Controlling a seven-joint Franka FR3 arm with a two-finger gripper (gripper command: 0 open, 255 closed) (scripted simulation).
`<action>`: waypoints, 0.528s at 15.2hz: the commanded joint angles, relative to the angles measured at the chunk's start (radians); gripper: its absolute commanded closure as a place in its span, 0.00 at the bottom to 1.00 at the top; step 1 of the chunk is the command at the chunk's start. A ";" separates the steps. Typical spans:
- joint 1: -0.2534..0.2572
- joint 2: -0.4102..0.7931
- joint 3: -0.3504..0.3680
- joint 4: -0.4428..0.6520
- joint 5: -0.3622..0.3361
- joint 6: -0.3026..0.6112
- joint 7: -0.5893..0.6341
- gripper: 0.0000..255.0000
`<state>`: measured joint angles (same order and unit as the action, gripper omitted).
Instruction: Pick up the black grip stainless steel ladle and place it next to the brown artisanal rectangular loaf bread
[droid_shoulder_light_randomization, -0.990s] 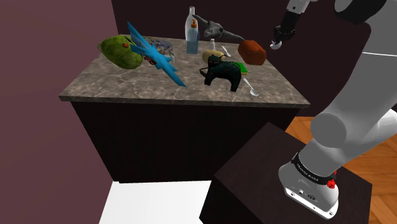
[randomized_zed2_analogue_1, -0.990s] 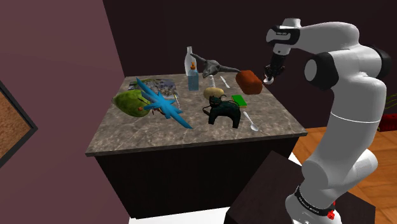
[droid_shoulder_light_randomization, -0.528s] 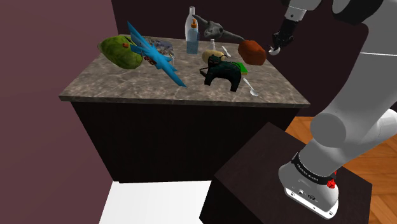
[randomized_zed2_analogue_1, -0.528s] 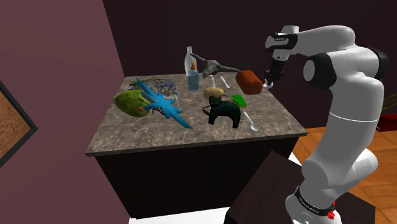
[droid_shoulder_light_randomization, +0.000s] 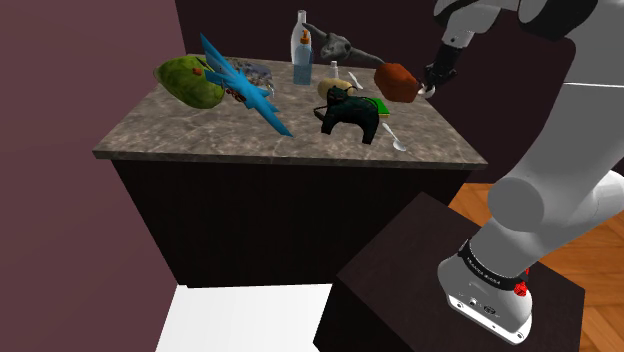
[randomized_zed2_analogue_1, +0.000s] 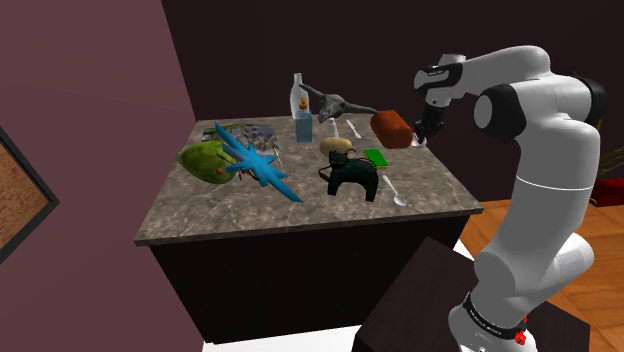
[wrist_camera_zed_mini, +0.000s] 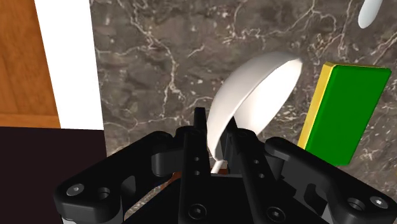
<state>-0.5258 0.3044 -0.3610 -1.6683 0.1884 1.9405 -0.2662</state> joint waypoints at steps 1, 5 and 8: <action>0.001 0.006 0.002 -0.018 0.003 0.022 -0.003 1.00; 0.000 0.021 0.005 -0.051 0.012 0.070 -0.011 1.00; -0.001 0.035 0.008 -0.073 0.020 0.104 -0.018 1.00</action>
<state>-0.5255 0.3316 -0.3548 -1.7369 0.2048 2.0350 -0.2805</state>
